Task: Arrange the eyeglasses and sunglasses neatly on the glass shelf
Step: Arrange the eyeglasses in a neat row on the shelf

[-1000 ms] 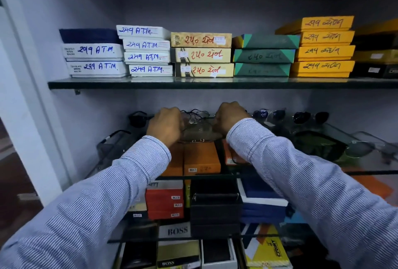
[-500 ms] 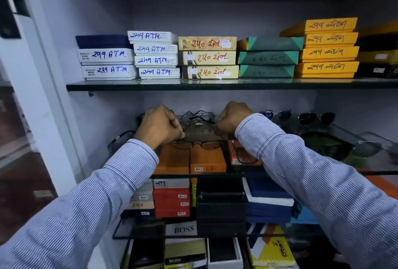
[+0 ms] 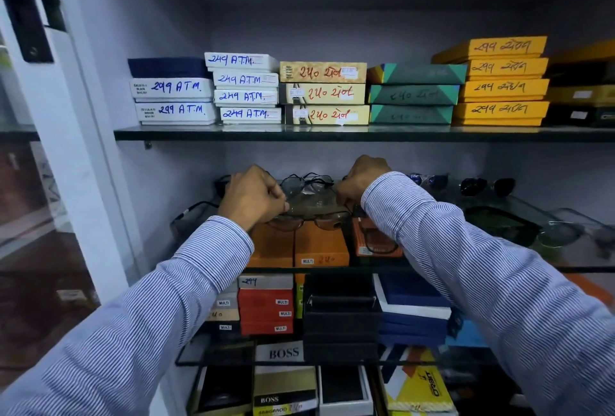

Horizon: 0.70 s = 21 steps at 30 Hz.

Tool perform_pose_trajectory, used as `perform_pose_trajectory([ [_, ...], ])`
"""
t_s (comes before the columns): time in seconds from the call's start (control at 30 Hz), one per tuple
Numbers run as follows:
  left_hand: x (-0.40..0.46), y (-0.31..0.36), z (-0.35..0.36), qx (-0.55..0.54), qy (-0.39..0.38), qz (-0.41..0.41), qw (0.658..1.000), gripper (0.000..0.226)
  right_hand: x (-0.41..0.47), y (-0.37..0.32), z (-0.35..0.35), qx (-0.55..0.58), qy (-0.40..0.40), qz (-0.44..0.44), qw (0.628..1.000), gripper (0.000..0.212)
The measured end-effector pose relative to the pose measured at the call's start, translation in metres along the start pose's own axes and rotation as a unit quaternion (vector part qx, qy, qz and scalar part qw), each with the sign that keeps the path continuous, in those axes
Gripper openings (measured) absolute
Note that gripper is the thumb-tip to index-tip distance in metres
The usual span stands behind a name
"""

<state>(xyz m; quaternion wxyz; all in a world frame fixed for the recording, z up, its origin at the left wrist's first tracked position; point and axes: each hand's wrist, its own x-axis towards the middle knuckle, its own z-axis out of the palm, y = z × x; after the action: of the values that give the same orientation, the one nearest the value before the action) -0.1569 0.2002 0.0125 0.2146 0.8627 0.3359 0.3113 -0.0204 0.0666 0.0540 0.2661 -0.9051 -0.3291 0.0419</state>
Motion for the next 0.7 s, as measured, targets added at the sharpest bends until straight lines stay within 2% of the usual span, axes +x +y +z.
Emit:
perform_pose_trajectory([
  [0.27, 0.004, -0.002, 0.001, -0.010, 0.020, -0.016, 1.000, 0.011, -0.002, 0.002, -0.001, -0.056, 0.017, 0.016, 0.998, 0.038],
  [0.5, 0.009, -0.005, 0.002, 0.004, -0.026, -0.061, 0.998, 0.020, -0.007, 0.005, -0.002, -0.091, -0.030, 0.030, 0.995, 0.057],
  [0.7, 0.014, -0.004, 0.002, 0.031, -0.063, -0.097, 0.993, 0.015, -0.007, 0.007, -0.001, -0.141, -0.065, 0.031, 0.987, 0.056],
])
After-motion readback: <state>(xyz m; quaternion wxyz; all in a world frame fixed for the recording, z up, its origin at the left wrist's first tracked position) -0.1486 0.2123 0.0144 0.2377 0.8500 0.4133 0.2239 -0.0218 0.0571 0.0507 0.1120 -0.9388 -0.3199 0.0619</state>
